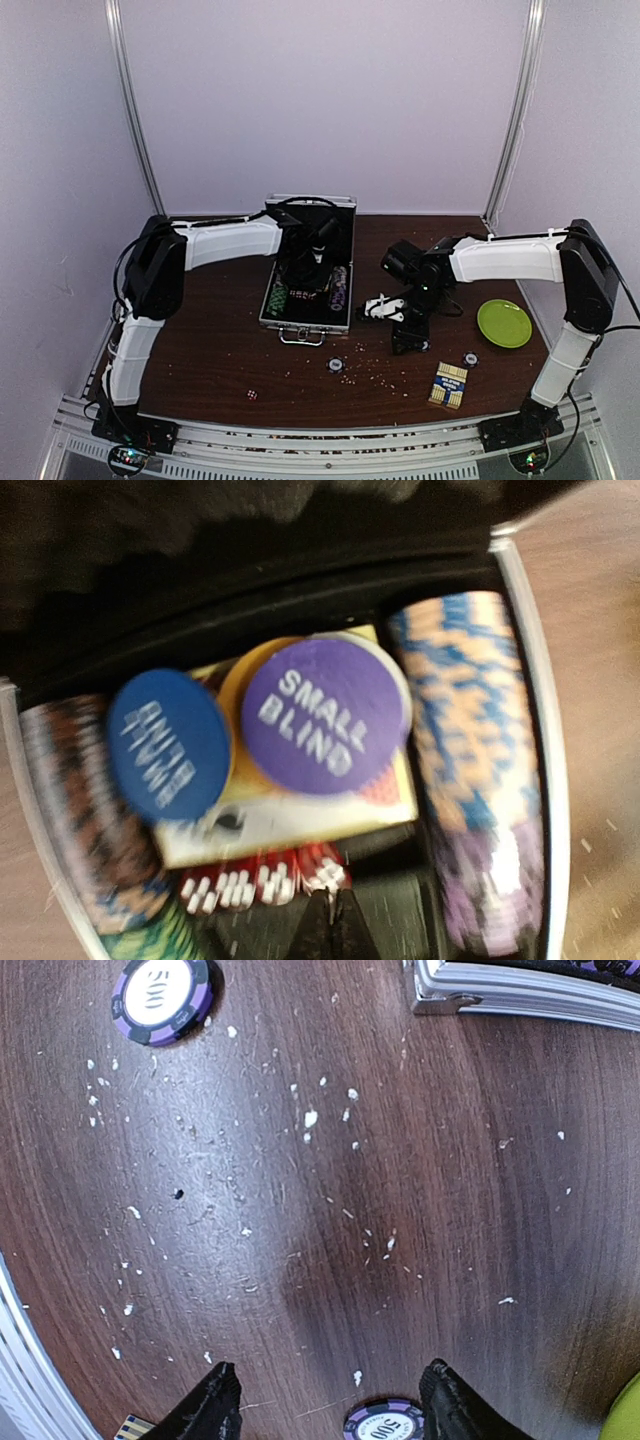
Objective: Pack up texas hold em set
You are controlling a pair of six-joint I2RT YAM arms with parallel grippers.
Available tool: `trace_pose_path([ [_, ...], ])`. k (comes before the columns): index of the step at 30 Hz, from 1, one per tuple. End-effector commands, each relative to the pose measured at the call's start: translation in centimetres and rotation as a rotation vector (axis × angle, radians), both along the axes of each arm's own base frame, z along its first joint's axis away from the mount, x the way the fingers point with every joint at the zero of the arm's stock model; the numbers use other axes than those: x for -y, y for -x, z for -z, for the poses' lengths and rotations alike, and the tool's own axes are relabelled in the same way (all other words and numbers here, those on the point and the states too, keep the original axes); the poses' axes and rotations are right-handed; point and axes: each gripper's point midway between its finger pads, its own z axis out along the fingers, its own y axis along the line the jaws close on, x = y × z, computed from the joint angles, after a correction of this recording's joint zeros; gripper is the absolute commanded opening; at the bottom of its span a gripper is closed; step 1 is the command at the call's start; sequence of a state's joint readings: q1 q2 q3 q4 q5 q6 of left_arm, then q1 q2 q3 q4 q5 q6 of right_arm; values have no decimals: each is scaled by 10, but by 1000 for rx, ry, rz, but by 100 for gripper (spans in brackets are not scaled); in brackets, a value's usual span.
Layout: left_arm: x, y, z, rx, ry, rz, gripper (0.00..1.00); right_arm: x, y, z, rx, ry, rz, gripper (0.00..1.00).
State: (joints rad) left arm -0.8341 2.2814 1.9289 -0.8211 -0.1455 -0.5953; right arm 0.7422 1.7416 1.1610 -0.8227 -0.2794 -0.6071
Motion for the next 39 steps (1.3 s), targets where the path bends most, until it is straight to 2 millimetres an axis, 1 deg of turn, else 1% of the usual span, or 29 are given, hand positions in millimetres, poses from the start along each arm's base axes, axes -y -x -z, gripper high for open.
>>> trace_pose_path([
  [1, 5, 23, -86, 141, 79, 75, 10, -3, -3, -5, 15, 4, -18, 62],
  [2, 1, 33, -90, 141, 75, 88, 15, -3, -3, -4, 15, 5, -18, 61],
  [4, -10, 55, -86, 118, 53, 121, 22, -3, -3, -4, 13, 6, -20, 62],
  [5, -17, 68, -79, 96, 35, 135, 24, -3, -2, -4, 11, 7, -20, 61],
  [10, -56, 138, -45, -22, -85, 227, 28, -2, -2, -4, 9, 10, -17, 61],
  [12, -70, 166, -36, -62, -119, 275, 29, -3, -2, -5, 9, 6, -18, 61],
  [13, -81, 182, -28, -93, -138, 296, 30, -3, -2, -5, 7, 5, -19, 62],
  [16, -100, 220, -15, -186, -122, 321, 34, -3, -1, -4, 2, 8, -19, 61],
  [18, -109, 235, -12, -220, -107, 328, 38, -3, -1, -2, -1, 12, -23, 61],
  [21, -118, 250, -9, -261, -81, 340, 44, -2, -1, -1, -2, 15, -22, 61],
  [23, -120, 259, -4, -298, -74, 358, 46, -2, -1, -1, -3, 15, -22, 61],
  [25, -124, 263, 4, -322, -92, 365, 46, -3, -1, -1, -2, 14, -23, 61],
  [35, -133, 261, 33, -340, -216, 360, 42, -2, -1, -1, -1, 17, -22, 62],
  [39, -131, 260, 40, -347, -228, 349, 39, -2, 0, 0, -4, 20, -22, 62],
])
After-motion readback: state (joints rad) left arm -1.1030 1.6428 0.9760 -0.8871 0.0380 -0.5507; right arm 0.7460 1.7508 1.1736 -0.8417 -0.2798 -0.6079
